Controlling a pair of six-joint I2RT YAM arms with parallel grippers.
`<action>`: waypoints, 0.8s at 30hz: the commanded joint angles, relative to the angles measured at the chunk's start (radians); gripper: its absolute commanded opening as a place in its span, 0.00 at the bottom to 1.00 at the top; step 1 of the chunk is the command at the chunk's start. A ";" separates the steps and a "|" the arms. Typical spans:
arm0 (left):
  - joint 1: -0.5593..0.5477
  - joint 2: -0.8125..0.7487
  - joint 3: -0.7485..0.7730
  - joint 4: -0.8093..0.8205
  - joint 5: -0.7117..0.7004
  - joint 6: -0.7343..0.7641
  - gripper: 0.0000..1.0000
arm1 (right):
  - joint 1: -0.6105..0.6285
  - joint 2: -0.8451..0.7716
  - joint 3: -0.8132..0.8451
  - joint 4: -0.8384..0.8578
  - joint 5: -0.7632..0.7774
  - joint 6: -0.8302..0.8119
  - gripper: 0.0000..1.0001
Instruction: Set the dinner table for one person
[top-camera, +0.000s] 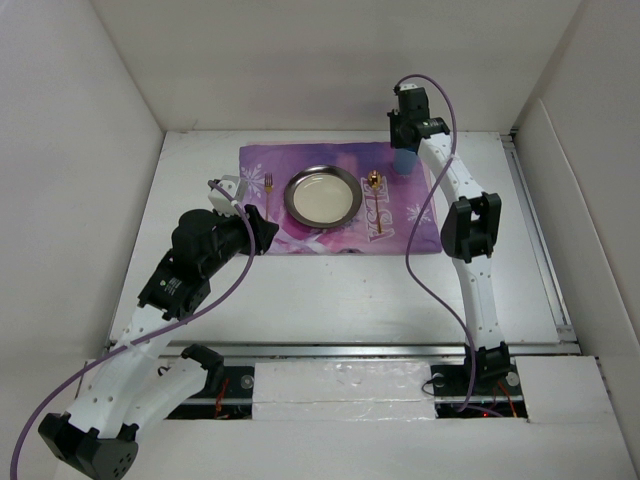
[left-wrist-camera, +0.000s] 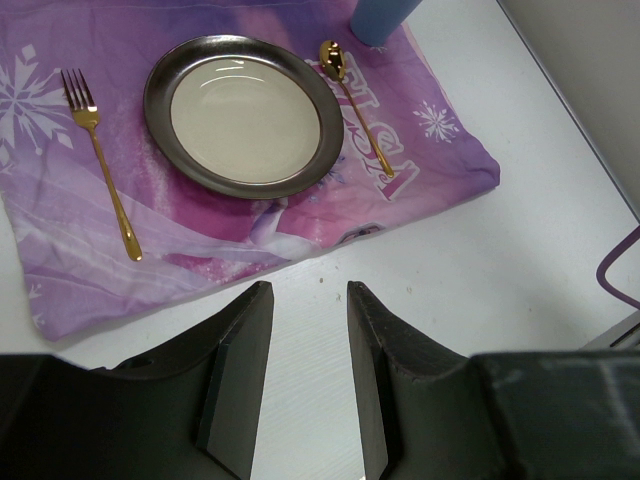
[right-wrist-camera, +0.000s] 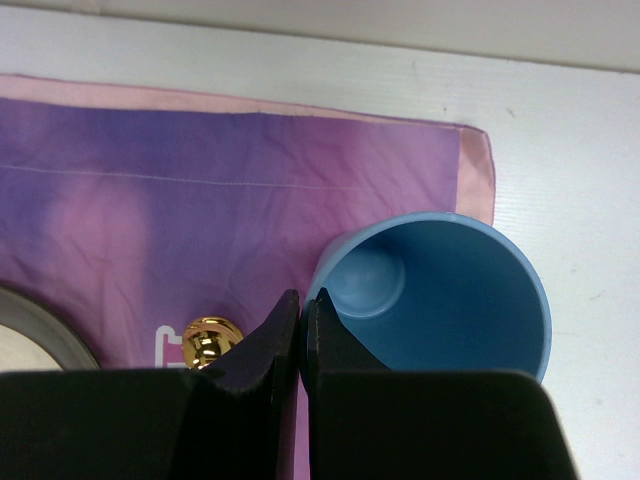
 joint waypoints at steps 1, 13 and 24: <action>-0.005 0.002 0.014 0.034 -0.002 0.009 0.33 | -0.008 -0.002 0.036 0.040 -0.020 0.004 0.00; -0.005 0.008 0.015 0.034 -0.011 0.009 0.33 | -0.027 -0.043 0.020 0.077 -0.014 0.015 0.46; -0.005 0.004 0.017 0.028 -0.029 0.006 0.33 | -0.036 -0.201 -0.075 0.143 -0.052 0.034 0.75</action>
